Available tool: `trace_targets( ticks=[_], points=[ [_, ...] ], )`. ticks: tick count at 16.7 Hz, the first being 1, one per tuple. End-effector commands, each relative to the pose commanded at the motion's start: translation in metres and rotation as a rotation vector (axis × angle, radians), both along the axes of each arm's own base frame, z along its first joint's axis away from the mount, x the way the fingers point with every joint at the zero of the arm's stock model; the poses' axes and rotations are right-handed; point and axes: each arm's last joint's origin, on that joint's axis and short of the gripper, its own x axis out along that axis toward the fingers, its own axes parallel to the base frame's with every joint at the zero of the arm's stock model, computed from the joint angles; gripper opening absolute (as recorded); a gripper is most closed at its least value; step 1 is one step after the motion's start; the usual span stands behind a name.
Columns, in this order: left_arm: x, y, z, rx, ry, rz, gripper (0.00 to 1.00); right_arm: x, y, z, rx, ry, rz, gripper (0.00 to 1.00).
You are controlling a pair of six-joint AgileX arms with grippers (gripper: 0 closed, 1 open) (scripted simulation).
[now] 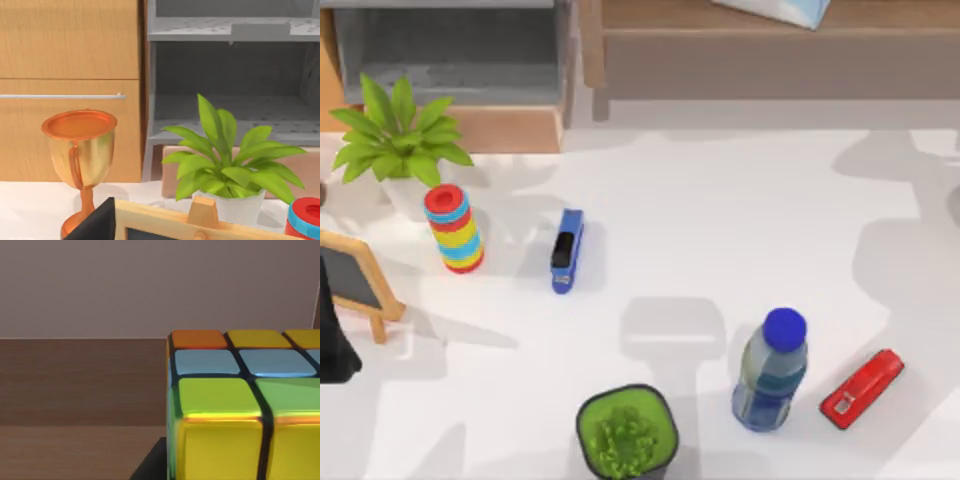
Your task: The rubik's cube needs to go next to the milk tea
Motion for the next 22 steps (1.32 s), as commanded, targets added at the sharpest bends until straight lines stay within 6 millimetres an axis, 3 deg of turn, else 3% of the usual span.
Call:
trace_targets(
  ticks=[4, 7, 10, 15, 18, 22],
  points=[
    [0.0, 0.0, 0.0, 0.0, 0.0, 0.0, 1.0, -0.001, -0.001, 0.001, 0.001, -0.002, -0.001, 0.0],
    [0.0, 0.0, 0.0, 0.0, 0.0, 0.0, 1.0, 0.008, 0.013, 0.022, -0.038, -0.017, 0.005, 0.0],
    [0.0, 0.0, 0.0, 0.0, 0.0, 0.0, 1.0, 0.027, 0.056, 0.055, -0.095, -0.003, 0.05, 0.0],
    [0.0, 0.0, 0.0, 0.0, 0.0, 0.0, 1.0, 0.037, 0.139, 0.084, -0.155, 0.229, 0.151, 0.0],
    [0.0, 0.0, 0.0, 0.0, 0.0, 0.0, 1.0, 0.025, 0.175, 0.107, -0.175, 0.408, 0.196, 0.0],
    [0.0, 0.0, 0.0, 0.0, 0.0, 0.0, 1.0, -0.001, 0.195, 0.132, -0.19, 0.597, 0.204, 0.0]
  ],
)
